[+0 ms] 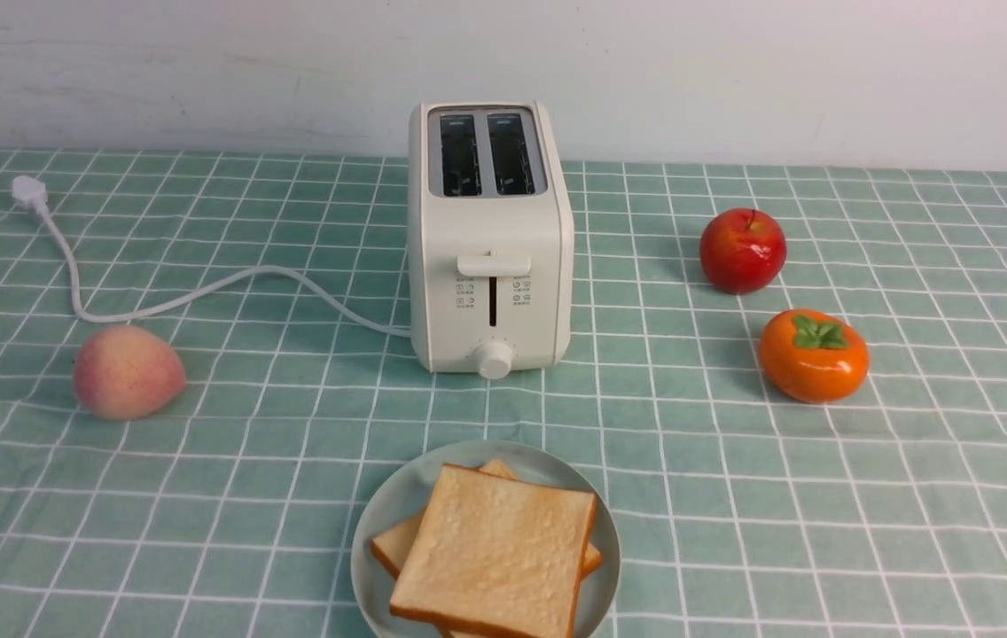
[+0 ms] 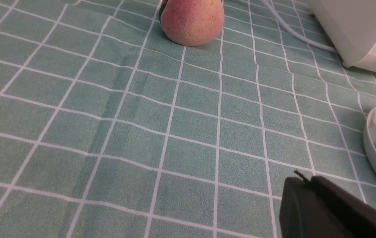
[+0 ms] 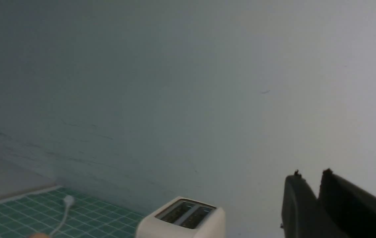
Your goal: Take toasted bread from bread machine on blue coffee table place on plate.
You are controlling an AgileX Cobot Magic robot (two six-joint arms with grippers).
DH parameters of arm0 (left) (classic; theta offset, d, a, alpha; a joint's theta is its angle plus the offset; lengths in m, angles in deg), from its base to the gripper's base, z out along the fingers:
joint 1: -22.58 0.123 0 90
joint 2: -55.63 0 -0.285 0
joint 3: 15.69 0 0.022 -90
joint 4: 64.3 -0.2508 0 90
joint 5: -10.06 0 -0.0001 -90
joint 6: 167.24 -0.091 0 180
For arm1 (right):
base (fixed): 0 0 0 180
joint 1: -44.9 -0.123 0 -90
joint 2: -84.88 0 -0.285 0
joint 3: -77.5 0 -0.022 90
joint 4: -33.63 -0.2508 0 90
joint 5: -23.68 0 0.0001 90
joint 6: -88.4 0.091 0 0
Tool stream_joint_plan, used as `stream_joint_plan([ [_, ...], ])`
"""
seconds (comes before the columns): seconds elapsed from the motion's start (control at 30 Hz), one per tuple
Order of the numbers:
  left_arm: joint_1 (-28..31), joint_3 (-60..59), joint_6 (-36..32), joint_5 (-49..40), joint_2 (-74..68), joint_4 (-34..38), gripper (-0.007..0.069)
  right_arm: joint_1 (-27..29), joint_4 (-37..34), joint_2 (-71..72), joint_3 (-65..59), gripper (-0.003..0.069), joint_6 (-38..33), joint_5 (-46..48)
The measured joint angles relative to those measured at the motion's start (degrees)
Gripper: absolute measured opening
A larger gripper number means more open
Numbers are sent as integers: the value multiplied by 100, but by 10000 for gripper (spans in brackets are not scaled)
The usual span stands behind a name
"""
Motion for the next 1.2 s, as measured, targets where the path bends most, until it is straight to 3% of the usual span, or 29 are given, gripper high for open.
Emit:
stream_joint_plan([
  [0.13,0,0,0,0,0,0,19,0,-1046,0,0,108,161,-180],
  [0.27,0,0,0,0,0,0,22,0,-1596,0,0,111,184,-174],
  [0.37,0,0,0,-6,0,0,29,0,-2786,-74,0,115,-794,-40],
  [0.4,0,0,0,-6,0,0,29,0,-2890,-74,0,115,-905,-40],
  [0.47,0,0,0,-11,0,-1,29,0,-4710,-116,0,119,-2931,256],
  [0.5,0,0,0,-11,0,-1,30,0,-4848,-116,0,119,-3093,286],
  [0.53,0,0,0,-11,0,-1,33,0,-5740,-116,0,121,-4171,495],
  [0.63,0,0,0,-11,0,-1,38,0,-6954,-116,-73,125,-5819,647],
  [0.77,0,0,0,-11,0,-1,39,0,-7303,-116,-227,128,-6307,700],
  [1.1,0,0,0,-17,5,-6,40,91,-7406,-37,-1141,140,-6369,791],
  [1.2,0,0,0,-17,5,-6,48,893,-7472,186,-1909,144,-6352,949],
])
